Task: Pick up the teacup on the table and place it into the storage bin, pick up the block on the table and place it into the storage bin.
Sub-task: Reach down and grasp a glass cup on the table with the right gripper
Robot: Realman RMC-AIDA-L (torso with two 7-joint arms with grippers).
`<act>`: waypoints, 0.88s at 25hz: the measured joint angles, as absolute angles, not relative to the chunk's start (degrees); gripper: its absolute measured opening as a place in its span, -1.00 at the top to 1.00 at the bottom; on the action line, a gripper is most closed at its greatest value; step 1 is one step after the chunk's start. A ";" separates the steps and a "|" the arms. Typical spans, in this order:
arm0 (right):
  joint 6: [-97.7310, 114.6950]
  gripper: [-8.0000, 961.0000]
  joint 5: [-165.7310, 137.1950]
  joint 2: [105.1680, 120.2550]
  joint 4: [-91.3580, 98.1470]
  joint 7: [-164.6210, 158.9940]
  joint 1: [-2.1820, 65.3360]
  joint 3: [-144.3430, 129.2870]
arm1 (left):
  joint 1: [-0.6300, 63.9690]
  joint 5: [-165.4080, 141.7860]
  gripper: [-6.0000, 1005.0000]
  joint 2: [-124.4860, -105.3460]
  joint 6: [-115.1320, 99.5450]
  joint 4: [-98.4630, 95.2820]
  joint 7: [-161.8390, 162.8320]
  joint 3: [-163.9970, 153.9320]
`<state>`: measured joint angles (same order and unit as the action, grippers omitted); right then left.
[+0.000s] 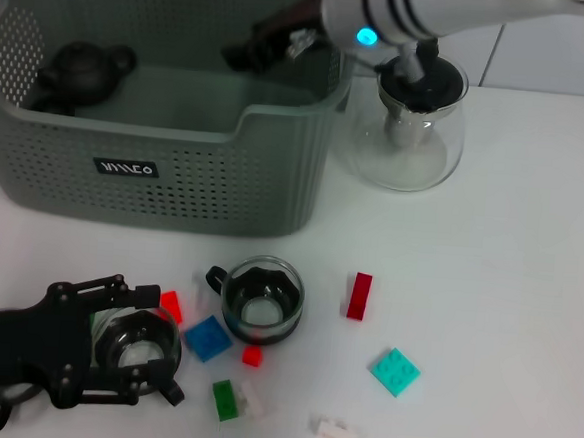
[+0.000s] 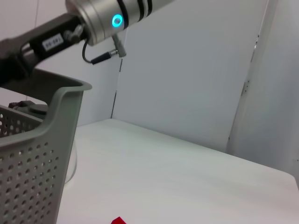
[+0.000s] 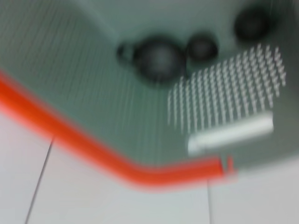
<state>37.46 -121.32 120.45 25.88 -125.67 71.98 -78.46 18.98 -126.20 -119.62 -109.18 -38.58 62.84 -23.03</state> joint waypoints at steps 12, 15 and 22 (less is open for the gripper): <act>69.56 -0.25 -88.25 119.13 67.61 -103.07 39.08 -66.33 | 18.48 -126.42 -0.70 -119.39 -109.51 -38.91 62.90 -23.03; 82.58 -0.25 -91.48 118.05 69.25 -101.81 35.97 -63.05 | 18.42 -128.23 -0.70 -119.08 -111.24 -39.62 62.87 -22.96; 100.97 -0.25 -114.91 119.79 79.32 -104.86 33.18 -65.28 | 19.51 -131.33 -0.70 -118.88 -111.60 -40.36 63.39 -22.92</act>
<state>100.97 -114.91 119.79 79.32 -104.86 33.18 -65.28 19.51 -131.33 -118.88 -111.60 -40.36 63.39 -22.92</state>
